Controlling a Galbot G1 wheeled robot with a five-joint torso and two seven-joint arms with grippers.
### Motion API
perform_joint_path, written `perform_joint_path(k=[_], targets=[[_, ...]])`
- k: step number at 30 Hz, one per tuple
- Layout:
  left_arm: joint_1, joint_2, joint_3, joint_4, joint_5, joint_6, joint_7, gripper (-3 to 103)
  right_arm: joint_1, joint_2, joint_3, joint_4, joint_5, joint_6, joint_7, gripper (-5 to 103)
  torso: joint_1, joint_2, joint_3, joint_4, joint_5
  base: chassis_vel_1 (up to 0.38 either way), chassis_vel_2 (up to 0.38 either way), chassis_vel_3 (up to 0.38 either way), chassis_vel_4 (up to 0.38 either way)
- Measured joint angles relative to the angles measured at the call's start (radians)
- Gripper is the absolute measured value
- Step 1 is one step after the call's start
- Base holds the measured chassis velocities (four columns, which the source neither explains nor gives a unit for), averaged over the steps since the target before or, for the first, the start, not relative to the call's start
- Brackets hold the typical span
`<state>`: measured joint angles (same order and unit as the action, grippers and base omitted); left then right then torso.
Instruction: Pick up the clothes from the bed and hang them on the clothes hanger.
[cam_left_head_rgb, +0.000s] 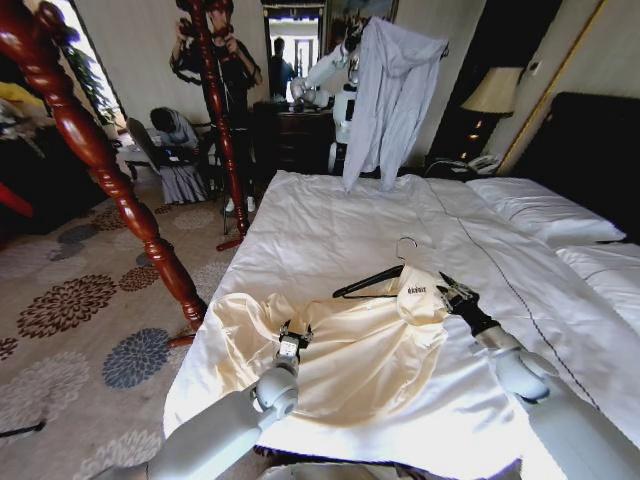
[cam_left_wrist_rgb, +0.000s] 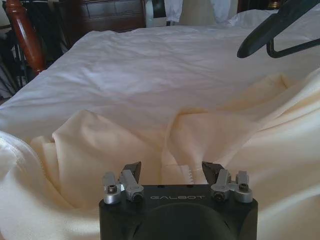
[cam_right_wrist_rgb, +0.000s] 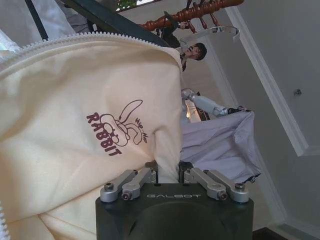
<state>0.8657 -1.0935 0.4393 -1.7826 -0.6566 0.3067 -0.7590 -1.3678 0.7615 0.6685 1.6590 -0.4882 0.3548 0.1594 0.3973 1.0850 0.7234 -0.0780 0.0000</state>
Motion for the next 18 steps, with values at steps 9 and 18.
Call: perform_joint_path(k=[9, 18], targets=[[0.018, 0.022, -0.004, -0.019, -0.013, 0.005, -0.009, 51, 0.001, 0.0, 0.002, -0.001, 0.001, -0.001, 0.0, 19, 0.0, 0.0, 0.0, 0.0001, 0.0, 0.0, 0.0, 0.0, 0.0], [0.018, 0.017, -0.019, -0.014, -0.017, 0.004, -0.009, 30, 0.003, 0.001, 0.005, -0.001, 0.001, -0.001, 0.0, 19, 0.0, 0.0, 0.0, 0.0001, 0.0, 0.0, 0.0, 0.0, 0.0]])
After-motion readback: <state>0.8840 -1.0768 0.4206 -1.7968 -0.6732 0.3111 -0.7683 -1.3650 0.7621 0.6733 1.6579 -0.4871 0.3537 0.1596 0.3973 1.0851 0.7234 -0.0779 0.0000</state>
